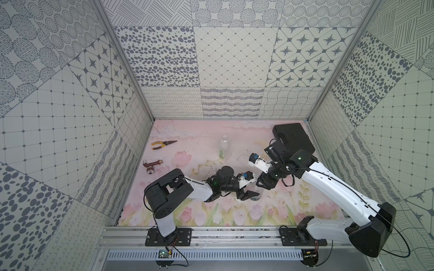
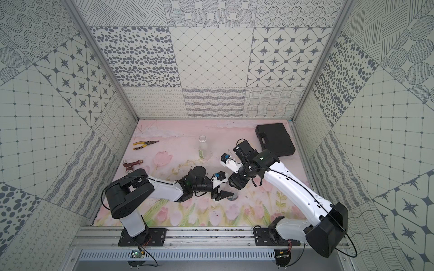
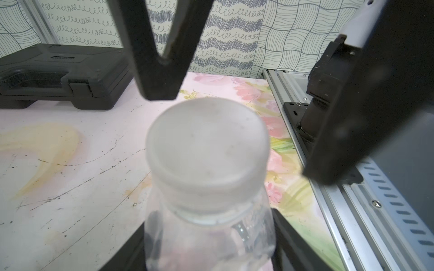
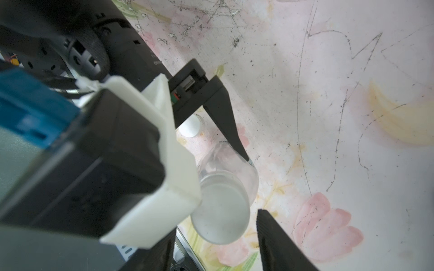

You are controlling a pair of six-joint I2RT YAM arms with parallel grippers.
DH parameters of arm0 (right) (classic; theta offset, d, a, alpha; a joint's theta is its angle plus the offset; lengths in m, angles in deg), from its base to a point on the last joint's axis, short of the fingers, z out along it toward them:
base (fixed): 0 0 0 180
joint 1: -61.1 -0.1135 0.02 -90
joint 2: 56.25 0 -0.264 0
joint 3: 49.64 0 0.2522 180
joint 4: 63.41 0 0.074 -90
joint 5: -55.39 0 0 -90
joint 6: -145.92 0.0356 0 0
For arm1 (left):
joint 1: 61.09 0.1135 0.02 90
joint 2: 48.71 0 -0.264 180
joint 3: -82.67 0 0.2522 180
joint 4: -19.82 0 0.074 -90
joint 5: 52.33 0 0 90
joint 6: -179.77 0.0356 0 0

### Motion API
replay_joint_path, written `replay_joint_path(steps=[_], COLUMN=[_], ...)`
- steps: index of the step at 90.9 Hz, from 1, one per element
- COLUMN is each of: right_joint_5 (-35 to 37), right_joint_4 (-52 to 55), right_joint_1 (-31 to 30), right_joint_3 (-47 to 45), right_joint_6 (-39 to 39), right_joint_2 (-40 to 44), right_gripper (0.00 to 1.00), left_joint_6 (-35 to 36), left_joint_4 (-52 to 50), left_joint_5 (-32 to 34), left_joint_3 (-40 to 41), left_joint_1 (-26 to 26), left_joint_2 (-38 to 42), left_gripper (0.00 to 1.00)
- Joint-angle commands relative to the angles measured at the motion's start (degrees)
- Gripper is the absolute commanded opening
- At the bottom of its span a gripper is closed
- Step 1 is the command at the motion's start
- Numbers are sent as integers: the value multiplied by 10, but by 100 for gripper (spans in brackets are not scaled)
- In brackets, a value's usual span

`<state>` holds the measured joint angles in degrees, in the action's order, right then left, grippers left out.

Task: Screw on the bottle caps
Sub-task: Screw the bottle cap onto the plastic bottle.

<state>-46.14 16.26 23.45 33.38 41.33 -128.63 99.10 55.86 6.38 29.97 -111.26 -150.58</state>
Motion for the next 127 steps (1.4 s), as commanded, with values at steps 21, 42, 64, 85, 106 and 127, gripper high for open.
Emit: replay_joint_path(steps=[21, 42, 64, 85, 106, 127], right_joint_5=[24, 20, 19, 70, 173, 242], right_joint_4=[-17, -17, -15, -18, -43, -43], right_joint_1=[-12, -26, -31, -47, -77, -103], right_joint_3=[0, 2, -4, -13, -28, -26], right_joint_6=[-10, -10, 3, 75, 248, 453], right_joint_2=[-11, -21, -22, -19, 10, 8], right_gripper=[54, 48, 34, 29, 26, 26], left_joint_6=[-2, -3, -4, -9, -14, -22], left_joint_4=[-36, -37, -34, 18, 60, 68], left_joint_5=[-7, -5, 5, 80, 194, 240], left_joint_3=[-4, -5, -3, 17, 25, 9], left_joint_1=[2, 3, 2, 2, -4, -22], left_joint_2=[0, 0, 3, 8, 12, 0], left_gripper=[70, 70, 68, 65, 62, 60])
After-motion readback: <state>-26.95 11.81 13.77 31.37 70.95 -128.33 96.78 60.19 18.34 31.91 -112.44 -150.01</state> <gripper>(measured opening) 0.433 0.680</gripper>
